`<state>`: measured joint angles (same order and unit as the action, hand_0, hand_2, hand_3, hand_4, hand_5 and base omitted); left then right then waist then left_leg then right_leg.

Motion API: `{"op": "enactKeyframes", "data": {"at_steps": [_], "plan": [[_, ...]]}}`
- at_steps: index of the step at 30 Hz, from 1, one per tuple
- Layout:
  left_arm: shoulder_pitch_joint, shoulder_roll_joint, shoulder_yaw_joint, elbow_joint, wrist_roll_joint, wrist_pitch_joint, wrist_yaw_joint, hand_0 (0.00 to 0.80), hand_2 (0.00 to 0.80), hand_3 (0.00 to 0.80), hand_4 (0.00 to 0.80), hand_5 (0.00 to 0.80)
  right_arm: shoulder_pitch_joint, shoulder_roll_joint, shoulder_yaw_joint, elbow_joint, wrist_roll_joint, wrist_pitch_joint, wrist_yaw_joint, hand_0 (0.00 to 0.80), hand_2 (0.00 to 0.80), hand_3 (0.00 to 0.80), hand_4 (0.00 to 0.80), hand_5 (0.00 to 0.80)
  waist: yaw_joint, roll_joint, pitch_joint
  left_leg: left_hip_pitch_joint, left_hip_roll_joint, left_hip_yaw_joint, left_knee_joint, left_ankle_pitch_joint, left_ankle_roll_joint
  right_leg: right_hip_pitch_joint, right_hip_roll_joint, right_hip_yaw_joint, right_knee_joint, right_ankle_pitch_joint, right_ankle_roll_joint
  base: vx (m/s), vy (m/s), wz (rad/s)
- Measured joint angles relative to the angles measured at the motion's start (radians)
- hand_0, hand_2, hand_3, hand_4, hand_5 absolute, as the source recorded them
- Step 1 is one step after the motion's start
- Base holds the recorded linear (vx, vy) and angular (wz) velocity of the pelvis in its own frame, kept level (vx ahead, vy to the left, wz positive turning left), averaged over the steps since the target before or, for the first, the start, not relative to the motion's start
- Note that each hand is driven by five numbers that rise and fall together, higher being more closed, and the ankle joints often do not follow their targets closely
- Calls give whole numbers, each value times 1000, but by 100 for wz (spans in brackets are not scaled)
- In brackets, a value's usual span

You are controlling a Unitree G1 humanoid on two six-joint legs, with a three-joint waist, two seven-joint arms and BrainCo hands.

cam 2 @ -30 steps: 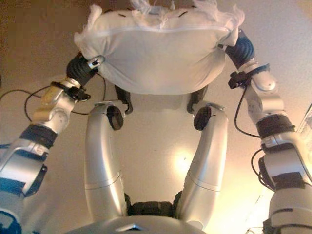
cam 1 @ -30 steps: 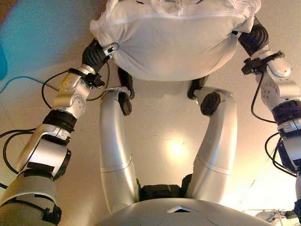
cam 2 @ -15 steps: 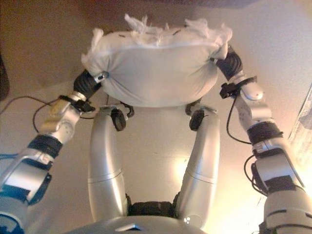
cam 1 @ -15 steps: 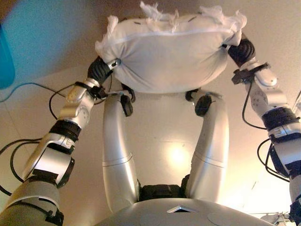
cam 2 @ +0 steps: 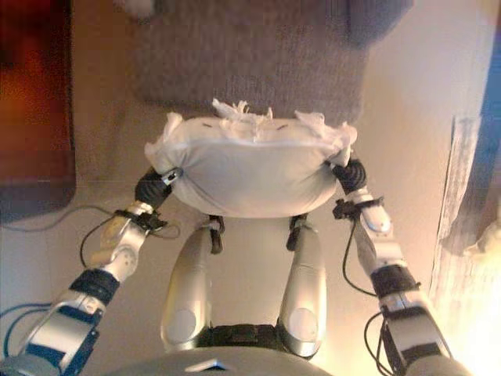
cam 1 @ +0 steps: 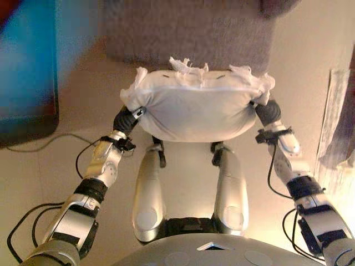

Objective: Pick up the cushion and take it to the sofa

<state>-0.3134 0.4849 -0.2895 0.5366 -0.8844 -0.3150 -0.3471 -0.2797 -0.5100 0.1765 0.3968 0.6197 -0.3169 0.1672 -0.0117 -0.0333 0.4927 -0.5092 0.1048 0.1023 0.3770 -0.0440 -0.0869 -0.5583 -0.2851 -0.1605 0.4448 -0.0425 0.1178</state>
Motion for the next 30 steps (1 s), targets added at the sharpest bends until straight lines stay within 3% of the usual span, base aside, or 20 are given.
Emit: {"op": "enactKeyframes", "data": {"at_steps": [3,6,9,14,19,24,30], "plan": [[11,-10,14,-35,8,45,-1,800,800,800,800,800,10,21,-48,-3,-16,23,0,800,800,800,800,800,-1,-1,-1,59,0,3,-34,16,-2,54,3,-7,-26,9,-2,91,-1,-2],[104,-41,45,-78,13,60,-1,800,800,800,800,800,87,49,-62,-52,-63,39,-1,800,800,800,800,800,0,5,-19,198,4,9,-153,46,-7,199,26,-28,-157,48,1,185,-19,-7],[223,-68,69,-129,31,69,3,800,800,800,800,800,203,75,-80,-142,-125,46,0,800,800,800,800,800,2,17,-103,313,6,20,-272,73,-7,330,51,-51,-298,90,7,292,-11,-2],[415,-108,130,-316,47,65,34,800,800,800,800,800,360,104,-103,-323,-207,54,2,800,800,800,800,800,3,34,-259,508,0,39,-440,110,-22,547,80,-76,-524,155,23,136,-31,-4],[435,-117,159,-437,47,34,91,800,800,800,800,800,360,95,-122,-430,-215,52,1,800,800,800,800,800,4,44,-328,579,9,51,-465,113,-28,610,95,-79,-535,147,22,32,-42,-2],[452,-120,164,-468,47,6,105,800,800,800,800,800,362,94,-126,-475,-208,39,7,800,800,800,800,800,3,43,-401,602,20,59,-471,104,-30,628,104,-78,-538,144,16,-22,-65,-3],[488,-119,165,-544,47,-27,115,800,800,800,800,800,384,62,-129,-529,-175,28,27,800,800,800,800,800,5,41,-428,602,28,57,-471,111,-26,626,109,-75,-539,145,9,-46,-85,-1]]}}
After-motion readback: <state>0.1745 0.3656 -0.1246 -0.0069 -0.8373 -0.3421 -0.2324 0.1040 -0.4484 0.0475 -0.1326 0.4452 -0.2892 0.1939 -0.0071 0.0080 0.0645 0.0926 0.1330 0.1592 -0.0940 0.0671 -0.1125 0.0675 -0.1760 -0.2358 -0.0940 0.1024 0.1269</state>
